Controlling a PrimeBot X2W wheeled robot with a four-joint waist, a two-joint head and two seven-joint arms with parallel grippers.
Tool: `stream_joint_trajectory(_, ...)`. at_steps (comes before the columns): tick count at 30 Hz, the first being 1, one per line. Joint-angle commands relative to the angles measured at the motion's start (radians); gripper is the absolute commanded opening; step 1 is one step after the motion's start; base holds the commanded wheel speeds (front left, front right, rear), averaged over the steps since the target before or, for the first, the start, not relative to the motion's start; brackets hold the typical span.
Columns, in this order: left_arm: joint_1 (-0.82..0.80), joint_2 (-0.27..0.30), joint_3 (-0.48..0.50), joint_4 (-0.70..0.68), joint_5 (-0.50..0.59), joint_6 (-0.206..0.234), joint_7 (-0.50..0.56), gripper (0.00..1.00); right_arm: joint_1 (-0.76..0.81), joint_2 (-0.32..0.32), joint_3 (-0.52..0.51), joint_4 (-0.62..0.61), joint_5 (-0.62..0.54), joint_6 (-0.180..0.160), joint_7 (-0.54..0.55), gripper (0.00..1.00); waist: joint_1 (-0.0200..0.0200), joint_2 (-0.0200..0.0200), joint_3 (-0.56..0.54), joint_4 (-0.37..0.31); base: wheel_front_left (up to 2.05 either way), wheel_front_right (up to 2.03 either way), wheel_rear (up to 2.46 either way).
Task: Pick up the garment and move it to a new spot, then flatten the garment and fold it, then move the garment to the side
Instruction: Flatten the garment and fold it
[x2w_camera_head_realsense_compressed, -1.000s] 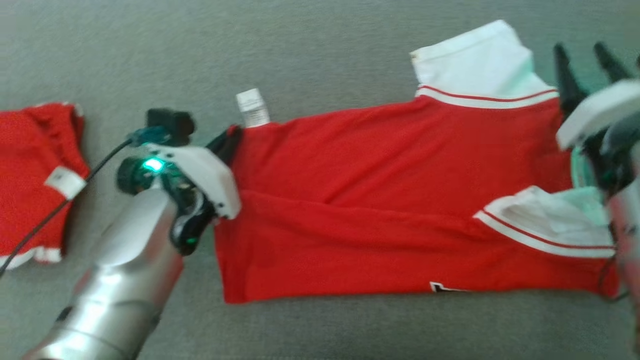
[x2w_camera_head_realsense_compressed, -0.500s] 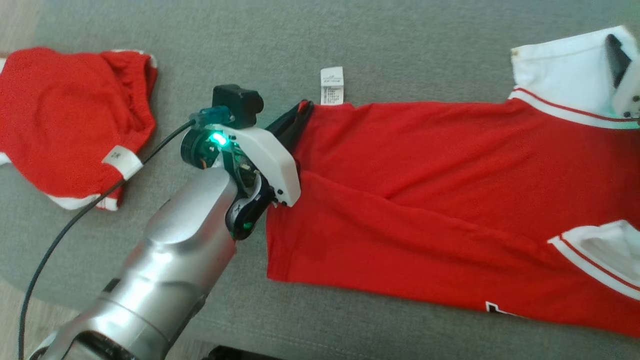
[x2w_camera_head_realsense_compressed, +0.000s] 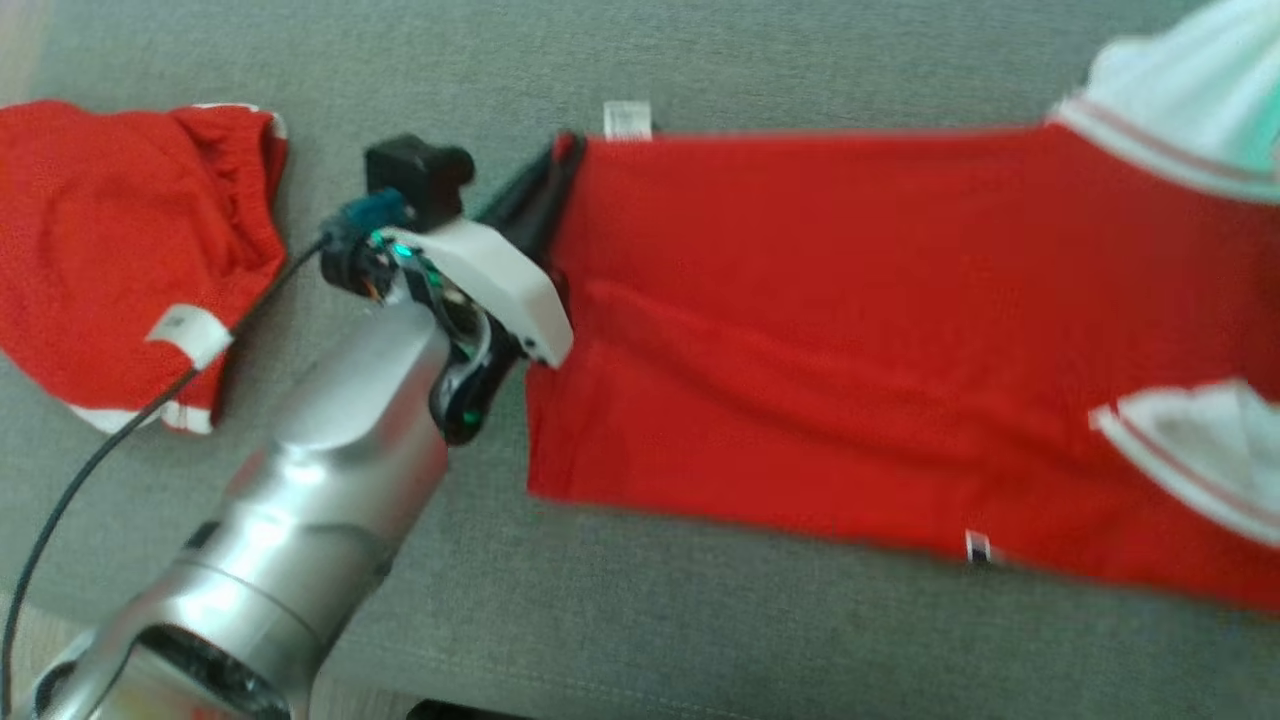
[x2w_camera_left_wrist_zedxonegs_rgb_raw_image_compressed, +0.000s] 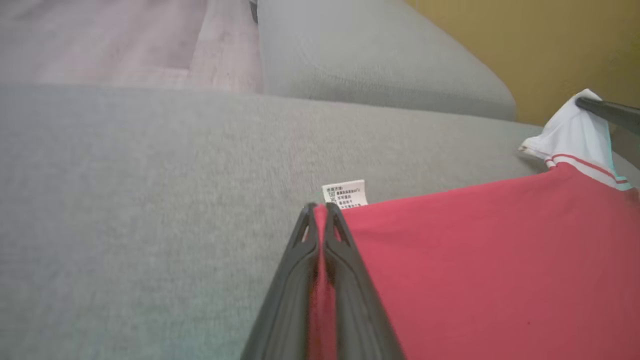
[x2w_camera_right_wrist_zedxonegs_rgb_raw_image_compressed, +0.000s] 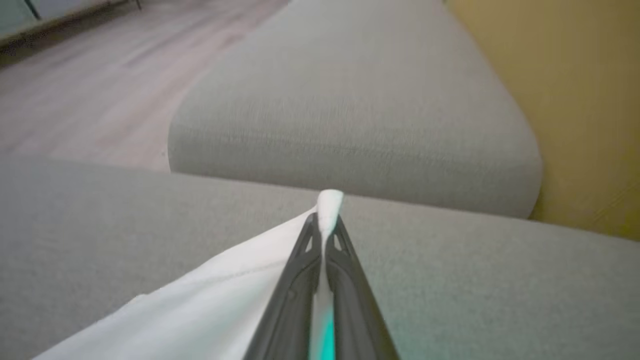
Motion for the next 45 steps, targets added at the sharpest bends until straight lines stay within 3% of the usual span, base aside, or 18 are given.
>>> stream_joint_trajectory(1,-0.033,0.041,0.043,-0.004,0.007,0.015,-0.032,0.0,-0.025,0.008,0.002,-0.019,-0.01,0.004,-0.042,0.0,-0.0001,0.0001,-0.012,-0.013,0.0,0.0,0.0)
stream_joint_trajectory(7,0.01,0.058,0.072,0.042,0.036,0.057,-0.157,0.0,0.011,0.058,0.003,-0.023,0.028,0.004,-0.194,0.0,-0.0001,0.0001,-0.061,-0.06,0.0,0.0,0.0)
stream_joint_trajectory(12,0.074,0.078,0.116,0.013,0.096,0.101,-0.178,0.0,0.117,0.065,0.015,-0.099,0.083,0.004,-0.229,0.0,-0.0001,0.0001,-0.094,-0.1,0.0,0.0,0.0)
stream_joint_trajectory(22,0.398,0.096,0.296,-0.199,0.324,0.174,-0.179,0.0,0.555,0.102,-0.076,-0.45,0.161,0.004,-0.234,0.0,-0.0001,0.0001,-0.167,-0.176,0.0,0.0,0.0)
stream_joint_trajectory(27,0.515,0.068,0.353,-0.193,0.37,0.17,-0.179,0.0,0.711,0.154,-0.106,-0.474,0.161,0.004,-0.234,0.0,-0.0001,0.0001,-0.198,-0.182,0.0,0.0,0.0)
stream_joint_trajectory(28,0.532,0.06,0.364,-0.18,0.373,0.17,-0.179,0.02,0.728,0.166,-0.104,-0.455,0.165,0.004,-0.228,0.13,-0.0001,0.0001,-0.205,-0.182,0.0,0.0,0.0)
stream_joint_trajectory(29,0.546,0.05,0.375,-0.17,0.374,0.169,-0.179,1.0,0.735,0.175,-0.105,-0.442,0.167,0.004,-0.228,1.0,-0.0001,0.0001,-0.211,-0.181,0.0,0.0,0.0)
stream_joint_trajectory(34,0.604,0.017,0.455,-0.238,0.445,0.199,-0.18,1.0,0.733,0.214,-0.173,-0.46,0.115,0.004,-0.233,1.0,-0.0001,0.0001,-0.245,-0.178,0.0,0.0,0.0)
stream_joint_trajectory(39,0.719,-0.02,0.559,-0.391,0.54,0.242,-0.18,1.0,0.772,0.313,-0.311,-0.57,-0.041,0.004,-0.234,1.0,-0.0001,0.0001,-0.3,-0.175,0.0,0.0,0.0)
stream_joint_trajectory(45,0.872,-0.054,0.603,-0.474,0.615,0.226,-0.18,1.0,0.873,0.403,-0.343,-0.598,-0.165,0.004,-0.234,1.0,-0.0001,0.0001,-0.379,-0.166,0.0,0.0,0.0)
